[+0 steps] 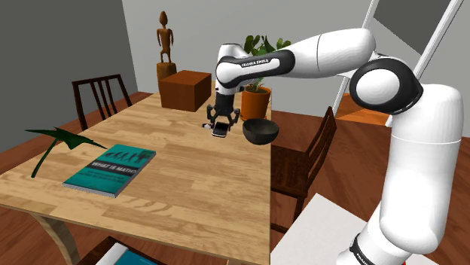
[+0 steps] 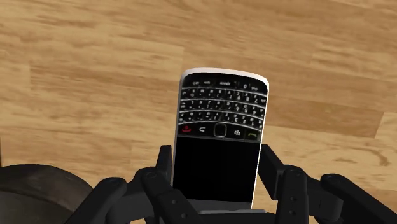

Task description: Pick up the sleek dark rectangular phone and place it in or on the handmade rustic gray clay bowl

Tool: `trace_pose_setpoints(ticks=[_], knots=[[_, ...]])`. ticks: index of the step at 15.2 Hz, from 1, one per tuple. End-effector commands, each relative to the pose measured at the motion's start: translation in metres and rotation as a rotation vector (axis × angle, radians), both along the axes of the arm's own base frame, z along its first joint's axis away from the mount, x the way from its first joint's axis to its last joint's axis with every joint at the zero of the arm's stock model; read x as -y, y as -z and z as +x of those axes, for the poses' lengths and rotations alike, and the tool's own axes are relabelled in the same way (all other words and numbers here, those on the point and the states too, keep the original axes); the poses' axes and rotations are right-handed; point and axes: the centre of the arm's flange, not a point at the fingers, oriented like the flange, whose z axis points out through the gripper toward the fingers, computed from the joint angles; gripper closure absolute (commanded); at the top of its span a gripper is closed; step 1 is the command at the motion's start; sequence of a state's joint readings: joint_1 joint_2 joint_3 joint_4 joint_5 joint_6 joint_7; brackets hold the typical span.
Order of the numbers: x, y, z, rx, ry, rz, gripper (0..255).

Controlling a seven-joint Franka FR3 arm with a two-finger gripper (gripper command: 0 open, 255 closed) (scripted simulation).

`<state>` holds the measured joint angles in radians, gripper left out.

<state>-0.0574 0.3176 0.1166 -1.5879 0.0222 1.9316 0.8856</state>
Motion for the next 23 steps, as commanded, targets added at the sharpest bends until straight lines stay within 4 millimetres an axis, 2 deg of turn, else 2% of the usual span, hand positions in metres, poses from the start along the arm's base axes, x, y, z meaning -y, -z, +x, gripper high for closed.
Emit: trace_pose_setpoints(ticks=[1,8,23], knots=[[0.000,-0.012,0.000,0.000,0.000,0.000,255],[0.000,-0.048,0.000,0.000,0.000,0.000,255],[0.191,-0.053,-0.051,0.000,0.000,0.000,255]])
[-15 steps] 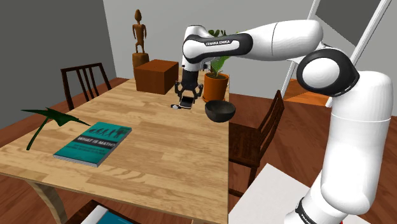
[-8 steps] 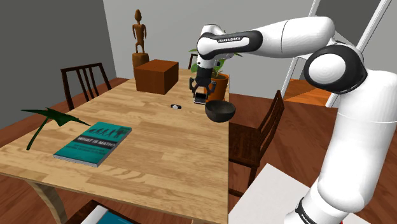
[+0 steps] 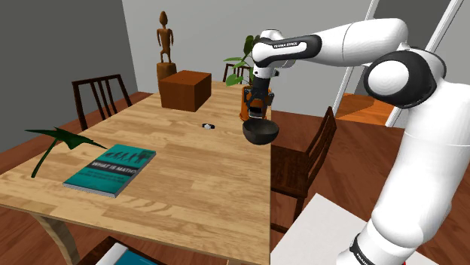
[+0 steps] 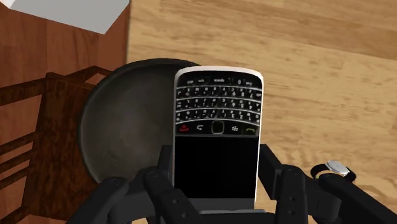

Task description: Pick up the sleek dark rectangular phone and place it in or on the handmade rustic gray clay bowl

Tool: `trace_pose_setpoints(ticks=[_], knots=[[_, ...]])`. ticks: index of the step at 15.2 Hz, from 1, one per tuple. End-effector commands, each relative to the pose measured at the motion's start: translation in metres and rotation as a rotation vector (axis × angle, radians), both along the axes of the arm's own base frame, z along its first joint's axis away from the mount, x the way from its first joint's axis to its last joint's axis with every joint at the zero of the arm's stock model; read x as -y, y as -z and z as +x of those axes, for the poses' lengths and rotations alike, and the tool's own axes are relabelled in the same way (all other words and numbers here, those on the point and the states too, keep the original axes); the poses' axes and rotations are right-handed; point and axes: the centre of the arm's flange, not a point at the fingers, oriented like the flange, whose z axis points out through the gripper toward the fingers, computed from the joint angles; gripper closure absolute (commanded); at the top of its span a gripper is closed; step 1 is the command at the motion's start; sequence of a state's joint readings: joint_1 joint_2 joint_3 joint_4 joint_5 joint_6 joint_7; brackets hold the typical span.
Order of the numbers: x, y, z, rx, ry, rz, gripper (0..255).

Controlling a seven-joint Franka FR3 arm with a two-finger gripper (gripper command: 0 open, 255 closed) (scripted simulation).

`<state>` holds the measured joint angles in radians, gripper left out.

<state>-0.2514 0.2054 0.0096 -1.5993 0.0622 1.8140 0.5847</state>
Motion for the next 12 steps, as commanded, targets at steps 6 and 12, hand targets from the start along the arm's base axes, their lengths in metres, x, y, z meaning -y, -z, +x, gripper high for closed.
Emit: trace_pose_setpoints(ticks=[6,12], knots=[[0.050,0.017,-0.014,0.000,-0.001,0.000,255],[0.050,0.049,-0.014,0.000,-0.001,0.000,255]])
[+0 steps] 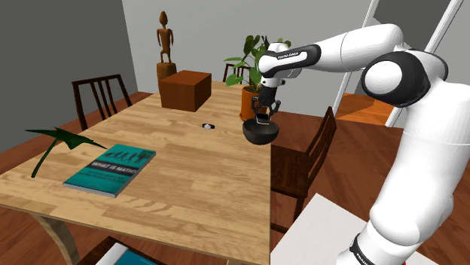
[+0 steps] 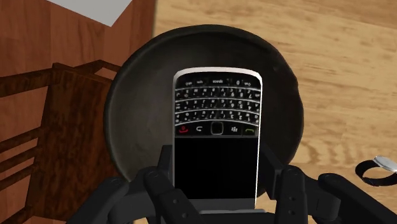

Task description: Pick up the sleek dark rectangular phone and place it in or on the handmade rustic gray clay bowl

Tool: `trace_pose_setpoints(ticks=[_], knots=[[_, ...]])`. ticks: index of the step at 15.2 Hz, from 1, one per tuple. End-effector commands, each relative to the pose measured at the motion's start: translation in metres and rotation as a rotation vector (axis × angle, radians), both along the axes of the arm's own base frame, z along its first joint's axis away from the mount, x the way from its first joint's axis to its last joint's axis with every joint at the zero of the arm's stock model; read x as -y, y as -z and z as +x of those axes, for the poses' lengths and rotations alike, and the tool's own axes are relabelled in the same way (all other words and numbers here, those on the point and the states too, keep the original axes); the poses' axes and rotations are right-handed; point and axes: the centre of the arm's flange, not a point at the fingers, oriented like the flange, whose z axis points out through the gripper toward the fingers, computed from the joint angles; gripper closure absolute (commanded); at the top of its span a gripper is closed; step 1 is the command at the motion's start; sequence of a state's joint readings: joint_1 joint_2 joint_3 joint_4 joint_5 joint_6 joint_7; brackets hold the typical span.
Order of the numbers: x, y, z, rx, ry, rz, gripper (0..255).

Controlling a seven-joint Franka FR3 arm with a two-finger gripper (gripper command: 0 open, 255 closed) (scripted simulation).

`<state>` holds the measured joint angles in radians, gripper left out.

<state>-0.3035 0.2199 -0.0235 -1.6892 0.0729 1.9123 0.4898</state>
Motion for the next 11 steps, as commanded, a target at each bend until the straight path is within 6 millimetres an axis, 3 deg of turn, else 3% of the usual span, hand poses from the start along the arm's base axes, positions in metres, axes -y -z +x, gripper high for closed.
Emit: trace_pose_setpoints(ticks=[1,5,11], knots=[[0.000,0.010,0.000,0.001,0.000,0.000,255],[0.000,0.032,0.000,0.001,0.000,0.000,255],[0.000,0.034,0.000,0.001,0.000,0.000,255]])
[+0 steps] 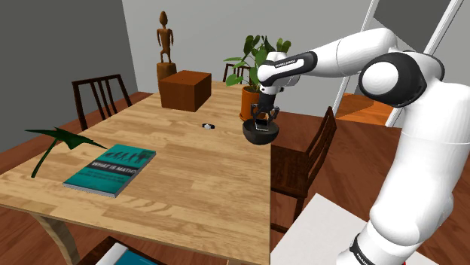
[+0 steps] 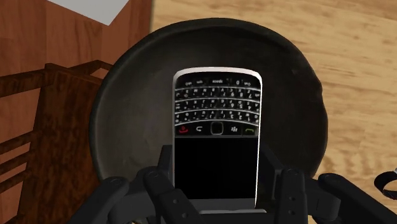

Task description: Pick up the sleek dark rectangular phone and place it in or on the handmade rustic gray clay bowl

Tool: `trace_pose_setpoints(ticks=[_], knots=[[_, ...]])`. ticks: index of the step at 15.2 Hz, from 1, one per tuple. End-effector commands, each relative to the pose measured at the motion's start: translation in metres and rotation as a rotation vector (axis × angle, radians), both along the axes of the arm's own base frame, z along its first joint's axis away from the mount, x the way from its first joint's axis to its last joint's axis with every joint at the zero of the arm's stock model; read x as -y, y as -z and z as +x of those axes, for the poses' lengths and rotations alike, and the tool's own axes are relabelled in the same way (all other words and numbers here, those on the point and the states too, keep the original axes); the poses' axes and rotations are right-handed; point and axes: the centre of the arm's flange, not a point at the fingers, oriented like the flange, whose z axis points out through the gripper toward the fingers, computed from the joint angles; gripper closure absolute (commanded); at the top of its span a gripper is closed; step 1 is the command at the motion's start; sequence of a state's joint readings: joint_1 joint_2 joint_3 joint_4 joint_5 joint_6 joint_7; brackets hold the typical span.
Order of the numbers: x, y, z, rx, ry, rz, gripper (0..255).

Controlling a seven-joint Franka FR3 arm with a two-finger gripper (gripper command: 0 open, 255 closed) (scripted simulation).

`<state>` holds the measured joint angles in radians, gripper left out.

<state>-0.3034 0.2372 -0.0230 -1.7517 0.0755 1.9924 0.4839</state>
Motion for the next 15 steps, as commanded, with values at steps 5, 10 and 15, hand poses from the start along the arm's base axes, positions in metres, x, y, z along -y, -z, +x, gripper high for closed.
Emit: trace_pose_setpoints(ticks=[5,10,15], knots=[[0.000,0.000,0.000,0.000,0.000,0.000,0],[0.002,-0.026,-0.001,0.000,0.000,0.000,0],[0.003,-0.050,-0.001,0.000,0.000,0.000,0]])
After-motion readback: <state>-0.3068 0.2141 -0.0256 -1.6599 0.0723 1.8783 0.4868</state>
